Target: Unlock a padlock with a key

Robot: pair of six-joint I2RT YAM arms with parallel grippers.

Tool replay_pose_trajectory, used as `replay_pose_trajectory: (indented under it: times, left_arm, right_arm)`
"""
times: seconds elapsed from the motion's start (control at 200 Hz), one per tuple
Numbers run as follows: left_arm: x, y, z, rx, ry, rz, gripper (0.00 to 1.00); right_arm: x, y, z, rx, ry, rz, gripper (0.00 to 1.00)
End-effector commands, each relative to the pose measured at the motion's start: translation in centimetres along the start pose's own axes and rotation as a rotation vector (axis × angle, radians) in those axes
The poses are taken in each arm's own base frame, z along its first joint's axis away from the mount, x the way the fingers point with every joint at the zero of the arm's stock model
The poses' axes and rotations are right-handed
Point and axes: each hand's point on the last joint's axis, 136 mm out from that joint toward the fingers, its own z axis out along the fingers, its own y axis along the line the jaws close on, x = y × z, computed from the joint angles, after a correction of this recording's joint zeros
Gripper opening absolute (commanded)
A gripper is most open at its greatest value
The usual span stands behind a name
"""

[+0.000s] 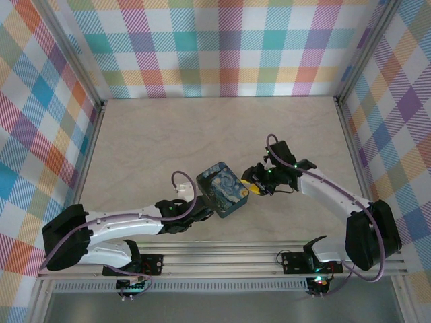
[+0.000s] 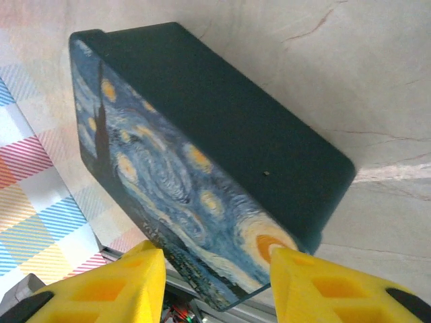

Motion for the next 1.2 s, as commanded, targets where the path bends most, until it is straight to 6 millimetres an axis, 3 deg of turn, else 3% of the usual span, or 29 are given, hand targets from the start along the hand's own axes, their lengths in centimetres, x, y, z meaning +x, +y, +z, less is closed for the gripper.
replay_pose_trajectory:
  times: [0.0,0.3,0.645,0.93,1.025,1.195]
  left_arm:
    - [-0.4,-1.2,-0.1,0.024,-0.023,-0.049,0.00]
    - [0.1,-4.1,-0.1,0.244,-0.017,-0.160,0.00]
    - [-0.8,-1.0,-0.5,0.270,-0.009,-0.189,0.00]
    - [0.1,-1.1,1.0,0.388,0.170,-0.154,0.38]
    - [0.1,-1.8,1.5,0.434,0.203,-0.133,0.41]
    - [0.9,-2.6,3.0,0.481,0.262,-0.135,0.39]
  right_arm:
    - [-0.5,-0.3,0.2,-0.020,0.012,-0.015,0.46]
    - [-1.6,-0.7,1.0,-0.024,0.032,-0.012,0.47]
    - [-1.9,0.0,1.4,-0.045,0.054,-0.037,0.46]
    - [-1.9,0.0,1.4,-0.048,0.055,-0.044,0.50]
    - [-2.0,0.0,1.3,-0.048,0.052,-0.048,0.50]
    - [-2.1,-0.1,0.9,-0.052,0.046,-0.049,0.51]
